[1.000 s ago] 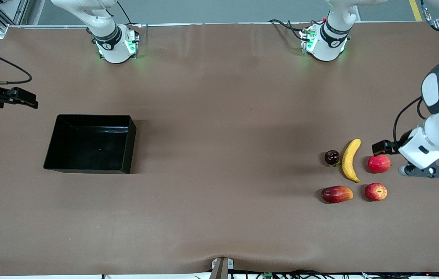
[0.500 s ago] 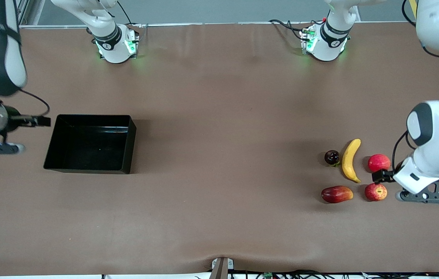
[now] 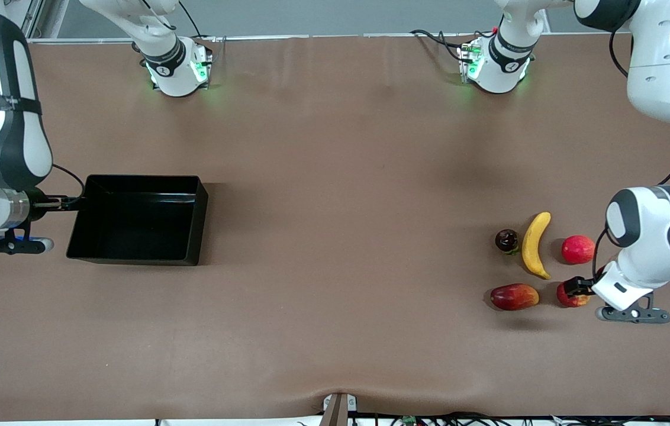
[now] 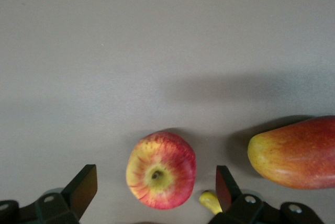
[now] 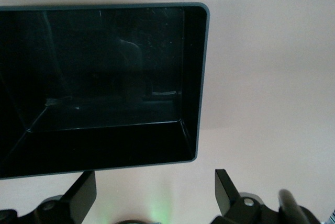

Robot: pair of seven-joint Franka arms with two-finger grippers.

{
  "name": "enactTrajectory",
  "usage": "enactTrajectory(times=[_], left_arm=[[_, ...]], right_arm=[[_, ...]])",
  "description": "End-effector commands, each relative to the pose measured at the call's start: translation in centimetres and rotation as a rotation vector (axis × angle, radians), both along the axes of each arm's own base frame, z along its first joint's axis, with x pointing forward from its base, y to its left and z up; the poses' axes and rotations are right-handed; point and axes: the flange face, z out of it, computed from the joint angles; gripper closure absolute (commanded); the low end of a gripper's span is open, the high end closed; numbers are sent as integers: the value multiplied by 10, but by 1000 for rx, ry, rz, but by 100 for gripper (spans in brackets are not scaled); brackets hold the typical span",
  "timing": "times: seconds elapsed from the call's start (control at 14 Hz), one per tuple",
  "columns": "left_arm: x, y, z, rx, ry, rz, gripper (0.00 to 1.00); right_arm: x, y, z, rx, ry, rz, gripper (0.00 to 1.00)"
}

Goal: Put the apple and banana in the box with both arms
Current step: 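Reach the left gripper to the apple while the right gripper reaches the box, then close the left gripper on the apple while the right gripper grips the box rim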

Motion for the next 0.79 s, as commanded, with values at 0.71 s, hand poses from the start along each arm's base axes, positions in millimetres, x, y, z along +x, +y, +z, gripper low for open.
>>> enactTrajectory(times=[0.71], left_arm=[[0,6,-47,-5,18,-8,0]], right_arm=[[-26,-72,-101,85,-155,54,15]])
